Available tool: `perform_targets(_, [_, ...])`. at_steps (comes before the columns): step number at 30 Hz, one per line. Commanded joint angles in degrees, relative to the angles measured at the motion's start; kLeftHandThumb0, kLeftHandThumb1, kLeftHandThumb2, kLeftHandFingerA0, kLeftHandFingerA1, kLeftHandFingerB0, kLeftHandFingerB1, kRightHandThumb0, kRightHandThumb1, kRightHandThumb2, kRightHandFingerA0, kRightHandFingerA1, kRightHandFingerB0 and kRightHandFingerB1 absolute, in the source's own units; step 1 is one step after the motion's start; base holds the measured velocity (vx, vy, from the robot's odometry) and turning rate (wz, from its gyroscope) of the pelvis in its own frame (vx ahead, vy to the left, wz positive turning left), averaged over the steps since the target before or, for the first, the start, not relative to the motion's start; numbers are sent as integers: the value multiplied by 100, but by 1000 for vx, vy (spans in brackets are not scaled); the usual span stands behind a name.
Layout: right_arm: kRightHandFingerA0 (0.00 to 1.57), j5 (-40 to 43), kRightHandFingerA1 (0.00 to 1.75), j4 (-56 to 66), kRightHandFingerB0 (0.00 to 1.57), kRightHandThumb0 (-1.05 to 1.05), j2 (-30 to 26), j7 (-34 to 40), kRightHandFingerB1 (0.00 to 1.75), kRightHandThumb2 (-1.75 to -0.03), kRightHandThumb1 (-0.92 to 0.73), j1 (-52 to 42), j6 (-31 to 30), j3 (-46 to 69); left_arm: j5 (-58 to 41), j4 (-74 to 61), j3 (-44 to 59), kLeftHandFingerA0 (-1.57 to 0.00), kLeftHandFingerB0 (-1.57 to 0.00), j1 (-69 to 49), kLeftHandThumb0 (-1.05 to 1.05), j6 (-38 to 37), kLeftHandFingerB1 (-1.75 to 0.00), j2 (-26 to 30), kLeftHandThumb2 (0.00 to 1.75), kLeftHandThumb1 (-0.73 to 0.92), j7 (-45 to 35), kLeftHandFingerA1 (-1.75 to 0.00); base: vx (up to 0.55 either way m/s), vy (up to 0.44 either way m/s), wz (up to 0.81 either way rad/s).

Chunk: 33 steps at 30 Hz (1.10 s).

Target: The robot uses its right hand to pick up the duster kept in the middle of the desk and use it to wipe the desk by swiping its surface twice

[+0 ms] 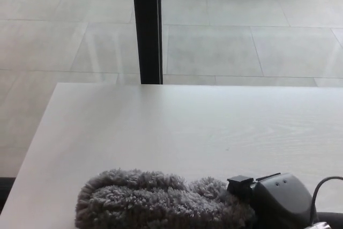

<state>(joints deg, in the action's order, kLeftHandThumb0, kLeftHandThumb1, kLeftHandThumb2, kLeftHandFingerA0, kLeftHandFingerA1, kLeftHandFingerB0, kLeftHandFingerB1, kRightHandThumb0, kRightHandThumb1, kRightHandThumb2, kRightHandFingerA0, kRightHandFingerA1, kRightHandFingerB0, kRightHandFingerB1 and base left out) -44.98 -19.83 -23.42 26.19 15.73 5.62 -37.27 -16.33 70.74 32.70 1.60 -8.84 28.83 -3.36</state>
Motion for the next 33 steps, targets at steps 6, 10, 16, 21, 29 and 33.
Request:
perform_targets(6, [97,-270,175,-539,83,-34,-97,-366,111,-85,-60,242,-129,314,-46,29,8,-104,-80,8,-53,-17,-51,120,54,46,-20,-98,0,0,0])
perform_targets(10, [96,-117,175,-657,84,-35,77,-446,92,-87,-57,385,-216,540,-122,-24,69,-90,-85,-14,-55,-19,-52,95,56,46,-65,-74,0,0,0])
perform_targets(16, [95,296,175,-1531,77,-31,576,-201,133,-94,-55,841,-502,1251,-110,41,46,-102,-76,-3,-51,-17,-52,59,54,45,-65,-97,0,0,0])
perform_targets(21, [94,448,175,-2483,68,-27,545,-87,148,-93,-53,1367,-612,1741,-69,-16,18,-84,-79,-76,-54,-97,-52,68,55,47,-6,-72,0,0,0])
perform_targets(29, [94,476,175,-3925,71,-35,147,-9,163,-74,-63,1791,-717,1939,-135,12,64,-103,-80,-45,-54,-34,-53,28,54,45,-20,-119,0,0,0])
perform_targets(33, [120,703,135,-4627,82,-42,82,-220,105,-92,-46,1905,-1137,2119,-98,43,36,-97,-80,-71,-55,-85,-53,-4,54,45,8,-117,0,0,0])
